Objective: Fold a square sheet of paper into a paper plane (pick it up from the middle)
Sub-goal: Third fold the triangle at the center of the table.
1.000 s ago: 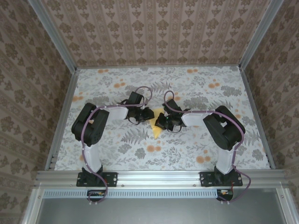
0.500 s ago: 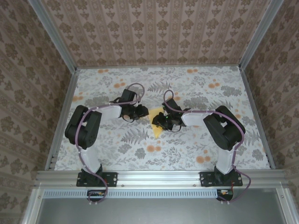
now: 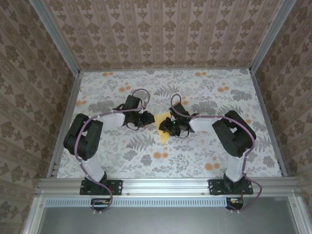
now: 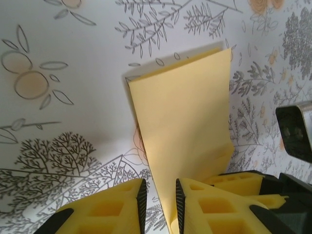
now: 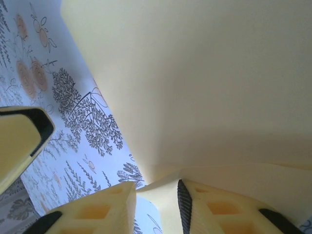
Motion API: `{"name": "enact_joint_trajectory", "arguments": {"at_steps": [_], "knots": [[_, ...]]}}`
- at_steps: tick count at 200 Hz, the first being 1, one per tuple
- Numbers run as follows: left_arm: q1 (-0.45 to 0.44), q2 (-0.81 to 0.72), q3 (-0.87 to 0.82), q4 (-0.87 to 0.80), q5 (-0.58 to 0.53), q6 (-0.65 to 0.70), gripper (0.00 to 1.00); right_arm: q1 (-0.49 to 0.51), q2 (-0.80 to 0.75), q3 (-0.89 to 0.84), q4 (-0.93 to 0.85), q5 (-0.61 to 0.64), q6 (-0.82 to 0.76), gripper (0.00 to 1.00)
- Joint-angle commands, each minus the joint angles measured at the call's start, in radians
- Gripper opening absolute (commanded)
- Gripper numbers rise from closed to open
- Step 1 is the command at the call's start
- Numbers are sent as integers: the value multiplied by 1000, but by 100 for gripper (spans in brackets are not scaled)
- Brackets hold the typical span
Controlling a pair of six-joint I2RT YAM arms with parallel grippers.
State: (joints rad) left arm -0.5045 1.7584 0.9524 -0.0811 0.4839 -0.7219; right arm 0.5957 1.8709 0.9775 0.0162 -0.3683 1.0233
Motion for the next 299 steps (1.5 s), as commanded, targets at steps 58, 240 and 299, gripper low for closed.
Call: {"name": "enact_joint_trajectory", "arguments": {"at_steps": [58, 240, 299], "knots": [[-48, -28, -43, 42, 47, -26, 20, -4, 20, -39, -105, 57, -4, 6], [-123, 67, -16, 46, 66, -50, 0, -4, 32, -37, -114, 52, -4, 0], [-125, 88, 5, 5, 19, -31, 0, -5, 29, -38, -103, 40, -7, 0]]}}
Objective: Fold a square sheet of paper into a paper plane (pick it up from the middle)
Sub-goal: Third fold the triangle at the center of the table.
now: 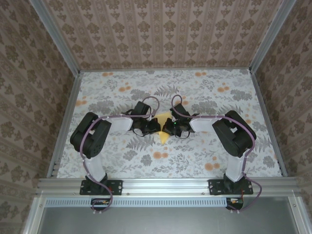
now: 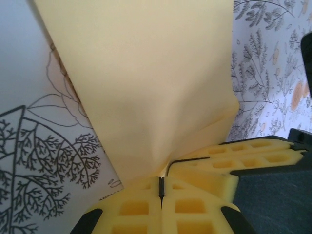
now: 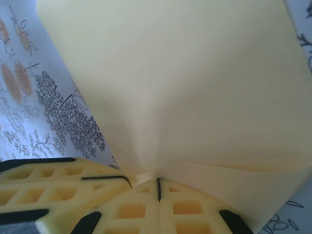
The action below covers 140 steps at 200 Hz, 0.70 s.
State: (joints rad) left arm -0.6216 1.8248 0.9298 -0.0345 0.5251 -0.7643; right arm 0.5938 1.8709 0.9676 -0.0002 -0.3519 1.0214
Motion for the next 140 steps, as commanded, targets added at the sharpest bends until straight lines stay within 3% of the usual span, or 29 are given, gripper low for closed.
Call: {"name": "enact_joint_trajectory", "arguments": {"at_steps": [1, 140], "knots": [[-9, 22, 28, -42, -23, 11, 0, -3, 28, -28, -87, 24, -5, 0], [-43, 26, 12, -166, -165, 44, 0, -11, -184, -180, 64, -201, -115, 2]]}}
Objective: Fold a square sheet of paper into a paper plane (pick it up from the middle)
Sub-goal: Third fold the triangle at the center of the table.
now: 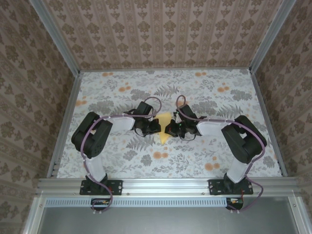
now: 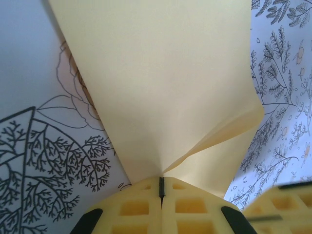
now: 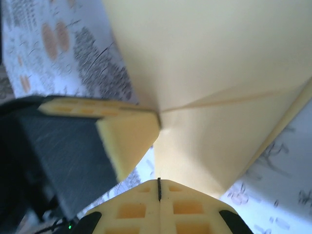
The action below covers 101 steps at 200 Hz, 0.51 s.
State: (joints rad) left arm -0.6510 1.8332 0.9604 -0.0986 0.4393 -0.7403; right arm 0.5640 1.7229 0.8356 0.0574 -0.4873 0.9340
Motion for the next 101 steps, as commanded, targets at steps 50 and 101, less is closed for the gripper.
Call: {"name": "enact_joint_trajectory", "arguments": {"at_steps": [50, 101], "knots": [[-23, 18, -21, -104, -88, 16, 0, 55, -38, -82, 40, -84, -9, 3], [-27, 14, -23, -103, -96, 8, 0, 70, 6, -23, 37, -79, -9, 3]]}}
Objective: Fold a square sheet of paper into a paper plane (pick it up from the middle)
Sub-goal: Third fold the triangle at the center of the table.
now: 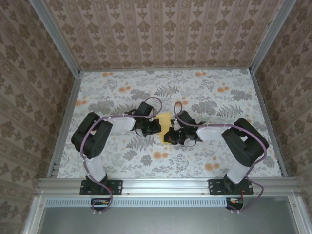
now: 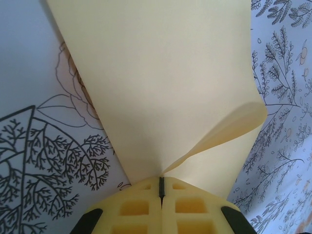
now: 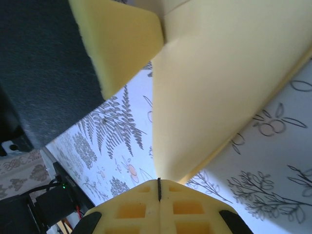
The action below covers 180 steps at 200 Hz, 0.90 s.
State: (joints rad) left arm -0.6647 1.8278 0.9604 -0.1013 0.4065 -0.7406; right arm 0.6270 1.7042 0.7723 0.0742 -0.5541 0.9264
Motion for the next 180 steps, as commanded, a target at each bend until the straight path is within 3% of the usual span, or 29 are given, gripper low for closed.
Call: {"name": "enact_joint_trajectory", "arguments": {"at_steps": [1, 180], "knots": [[-13, 20, -22, -101, -63, 8, 0, 7, 25, 41, 20, -11, -1, 2], [-19, 21, -32, -109, -87, 0, 0, 15, 87, 15, -79, 24, -40, 3]]}}
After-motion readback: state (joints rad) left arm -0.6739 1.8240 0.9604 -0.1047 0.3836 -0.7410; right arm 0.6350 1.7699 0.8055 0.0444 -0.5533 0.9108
